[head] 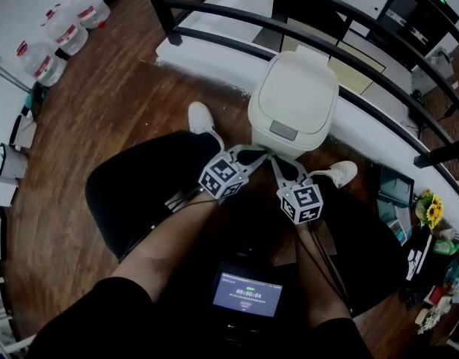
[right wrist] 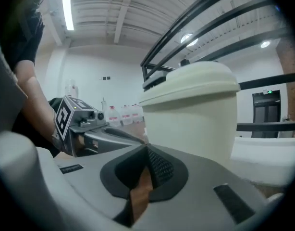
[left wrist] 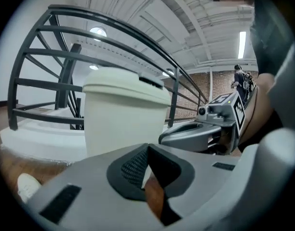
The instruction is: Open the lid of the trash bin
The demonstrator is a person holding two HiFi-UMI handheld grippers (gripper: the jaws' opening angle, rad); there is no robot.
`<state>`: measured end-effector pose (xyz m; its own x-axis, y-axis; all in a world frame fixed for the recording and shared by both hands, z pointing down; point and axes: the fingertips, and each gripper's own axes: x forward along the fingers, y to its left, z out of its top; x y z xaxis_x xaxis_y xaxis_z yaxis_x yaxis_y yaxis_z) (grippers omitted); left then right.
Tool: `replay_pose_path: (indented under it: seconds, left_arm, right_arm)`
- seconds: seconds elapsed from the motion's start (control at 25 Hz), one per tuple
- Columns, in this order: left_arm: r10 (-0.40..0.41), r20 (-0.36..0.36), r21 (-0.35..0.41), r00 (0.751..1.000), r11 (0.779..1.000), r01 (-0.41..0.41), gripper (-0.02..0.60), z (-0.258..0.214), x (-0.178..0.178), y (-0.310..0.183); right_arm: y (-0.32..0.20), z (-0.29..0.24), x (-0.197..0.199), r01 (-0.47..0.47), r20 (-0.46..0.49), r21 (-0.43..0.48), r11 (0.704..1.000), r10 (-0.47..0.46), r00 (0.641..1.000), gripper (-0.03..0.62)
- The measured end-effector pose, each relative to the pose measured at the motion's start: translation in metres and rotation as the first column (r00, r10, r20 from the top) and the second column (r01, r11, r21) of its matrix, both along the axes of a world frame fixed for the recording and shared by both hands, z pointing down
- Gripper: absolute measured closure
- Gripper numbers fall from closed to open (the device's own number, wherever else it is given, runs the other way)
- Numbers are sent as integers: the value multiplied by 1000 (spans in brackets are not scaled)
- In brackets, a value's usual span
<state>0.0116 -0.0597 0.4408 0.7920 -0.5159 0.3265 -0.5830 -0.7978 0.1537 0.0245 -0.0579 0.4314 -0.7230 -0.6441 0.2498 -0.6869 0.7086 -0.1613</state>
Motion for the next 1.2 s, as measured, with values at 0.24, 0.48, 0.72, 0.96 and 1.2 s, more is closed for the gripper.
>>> replay_pose_path:
  seconds: [0.24,0.48,0.72,0.96,1.2]
  left_arm:
    - [-10,47,-65,999,998,13,543,61,-2,-14]
    - [-4,54,-101,999,995,10,541,105,1,-26]
    - [-9,79,-106,997,994,18,542,155,-1,-42]
    - [-22,85,-174,996,984,37,541,206,4,-53]
    - [-56,110,-227,992,971,80,541,246,2,-64]
  right_arm:
    - [-15,50,-3,-31,-33,-64,997,29,999,571]
    - [-32,96,-3,-47,-82,-126,991,37,996,571]
    - [-48,140,1,-96,-63,-191,977,85,994,571]
    - [-51,172,2,-117,-58,-229,966,107,993,571]
    - [-54,187,9,-168,-29,-264,950,166,986,571]
